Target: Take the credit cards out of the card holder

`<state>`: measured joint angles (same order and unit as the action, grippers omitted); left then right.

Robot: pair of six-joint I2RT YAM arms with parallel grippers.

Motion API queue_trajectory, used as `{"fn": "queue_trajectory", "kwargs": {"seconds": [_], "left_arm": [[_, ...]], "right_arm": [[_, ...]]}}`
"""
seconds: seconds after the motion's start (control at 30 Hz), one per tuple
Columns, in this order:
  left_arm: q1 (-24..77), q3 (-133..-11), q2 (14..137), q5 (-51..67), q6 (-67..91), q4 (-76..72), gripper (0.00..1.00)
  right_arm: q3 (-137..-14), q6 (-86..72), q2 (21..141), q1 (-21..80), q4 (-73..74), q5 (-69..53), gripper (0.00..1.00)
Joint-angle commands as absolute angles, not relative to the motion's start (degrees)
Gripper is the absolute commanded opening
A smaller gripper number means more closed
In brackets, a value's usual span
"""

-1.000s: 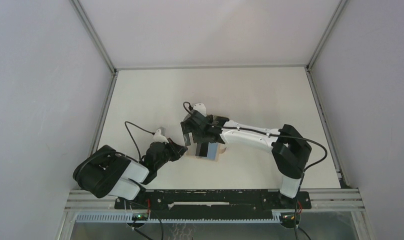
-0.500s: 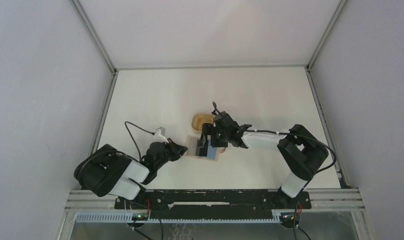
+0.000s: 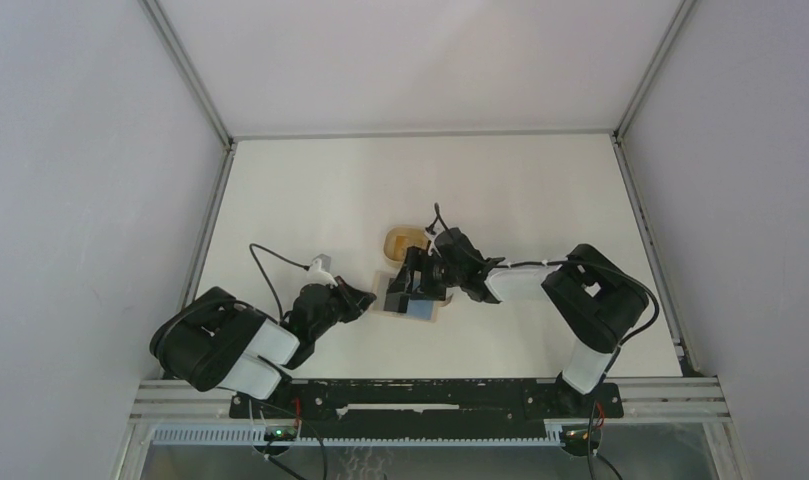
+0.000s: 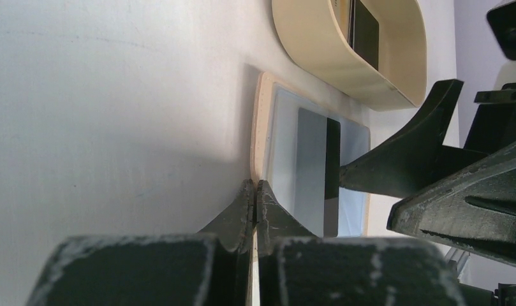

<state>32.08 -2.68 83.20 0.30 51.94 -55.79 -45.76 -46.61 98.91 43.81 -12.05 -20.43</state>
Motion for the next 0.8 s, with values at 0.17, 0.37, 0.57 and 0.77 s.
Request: {"fn": "queue_trajectory", "kwargs": {"seconds": [0.17, 0.37, 0.57, 0.77], "left_arm": [[31.9, -2.37, 83.85, -0.88, 52.06, -55.62, 0.0], [31.82, -2.22, 83.78, -0.96, 52.25, -55.67, 0.0], [31.87, -1.68, 83.01, -1.36, 52.34, -55.51, 0.0], [31.88, -1.82, 83.27, -1.5, 52.51, -55.49, 0.0]], "right_arm": [[-38.1, -61.84, 101.49, 42.11, -32.82, -28.44, 0.85], [-36.83, -66.96, 105.91, 42.21, -41.45, -31.12, 0.85], [-36.71, -65.07, 103.17, 42.8, -36.61, -27.32, 0.86], [-36.47, -60.43, 97.67, 42.22, -30.23, -23.68, 0.88]]}}
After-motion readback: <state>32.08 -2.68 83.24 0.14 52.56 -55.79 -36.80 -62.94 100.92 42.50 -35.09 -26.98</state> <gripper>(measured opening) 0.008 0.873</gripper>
